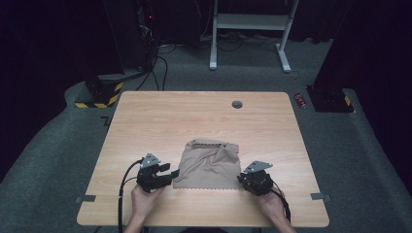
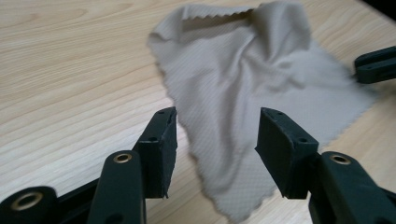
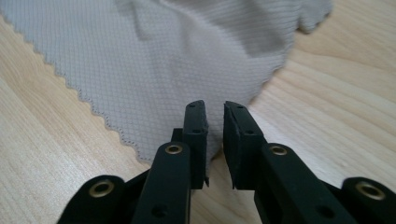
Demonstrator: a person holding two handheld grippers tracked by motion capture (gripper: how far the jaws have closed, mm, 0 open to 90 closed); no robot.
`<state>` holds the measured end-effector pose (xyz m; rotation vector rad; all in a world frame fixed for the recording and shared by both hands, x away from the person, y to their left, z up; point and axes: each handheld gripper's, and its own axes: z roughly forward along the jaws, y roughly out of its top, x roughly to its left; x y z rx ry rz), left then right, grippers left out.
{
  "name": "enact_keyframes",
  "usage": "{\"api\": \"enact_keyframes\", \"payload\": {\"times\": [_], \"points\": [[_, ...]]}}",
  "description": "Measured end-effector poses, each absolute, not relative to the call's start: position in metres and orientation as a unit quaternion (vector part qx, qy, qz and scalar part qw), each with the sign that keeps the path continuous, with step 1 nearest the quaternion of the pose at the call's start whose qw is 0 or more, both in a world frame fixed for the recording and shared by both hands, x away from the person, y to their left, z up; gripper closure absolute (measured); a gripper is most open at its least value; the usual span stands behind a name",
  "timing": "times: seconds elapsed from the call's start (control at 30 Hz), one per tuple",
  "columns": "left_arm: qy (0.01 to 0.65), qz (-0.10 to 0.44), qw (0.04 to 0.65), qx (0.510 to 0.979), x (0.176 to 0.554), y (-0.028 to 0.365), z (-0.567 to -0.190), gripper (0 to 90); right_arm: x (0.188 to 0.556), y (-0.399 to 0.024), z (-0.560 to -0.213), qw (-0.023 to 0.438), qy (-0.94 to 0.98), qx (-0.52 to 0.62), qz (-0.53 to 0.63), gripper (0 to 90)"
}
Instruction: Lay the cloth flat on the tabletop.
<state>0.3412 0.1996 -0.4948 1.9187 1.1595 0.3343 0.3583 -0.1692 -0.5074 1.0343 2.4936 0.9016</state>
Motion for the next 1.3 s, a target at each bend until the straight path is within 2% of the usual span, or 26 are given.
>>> {"api": "enact_keyframes", "payload": {"times": [0.17, 0.23, 0.3, 0.37, 0.57, 0.77, 0.83, 0.97, 1.03, 1.23, 1.3], "points": [[0.452, 0.171, 0.38, 0.789, 0.326, 0.193, -0.502, 51.2, 0.355, -0.169, -0.51, 0.146, 0.869, 0.355, 0.314, 77.0], [0.43, 0.206, 0.364, 0.8, 0.315, 0.187, -0.505, 53.7, 0.353, -0.171, -0.51, 0.148, 0.868, 0.356, 0.313, 79.9], [0.417, 0.21, 0.356, 0.809, 0.309, 0.182, -0.507, 54.6, 0.35, -0.173, -0.51, 0.156, 0.869, 0.353, 0.309, 86.1], [0.415, 0.198, 0.358, 0.813, 0.309, 0.181, -0.51, 55.1, 0.346, -0.175, -0.51, 0.16, 0.871, 0.351, 0.305, 89.6], [0.43, 0.181, 0.368, 0.805, 0.325, 0.183, -0.507, 53.5, 0.339, -0.181, -0.507, 0.155, 0.878, 0.344, 0.293, 89.4], [0.408, 0.152, 0.388, 0.812, 0.329, 0.168, -0.509, 53.0, 0.346, -0.175, -0.503, 0.147, 0.858, 0.363, 0.333, 72.7], [0.395, 0.161, 0.38, 0.821, 0.328, 0.161, -0.51, 53.1, 0.349, -0.169, -0.506, 0.147, 0.86, 0.357, 0.332, 73.3], [0.395, 0.157, 0.365, 0.828, 0.332, 0.155, -0.514, 53.0, 0.349, -0.162, -0.511, 0.149, 0.874, 0.338, 0.315, 84.6], [0.396, 0.146, 0.359, 0.833, 0.332, 0.155, -0.516, 52.2, 0.345, -0.164, -0.51, 0.153, 0.88, 0.327, 0.31, 87.5], [0.378, 0.137, 0.344, 0.849, 0.321, 0.152, -0.514, 49.3, 0.333, -0.177, -0.507, 0.154, 0.891, 0.315, 0.289, 87.1], [0.38, 0.139, 0.35, 0.845, 0.322, 0.153, -0.514, 49.2, 0.336, -0.178, -0.507, 0.145, 0.888, 0.321, 0.295, 79.0]]}}
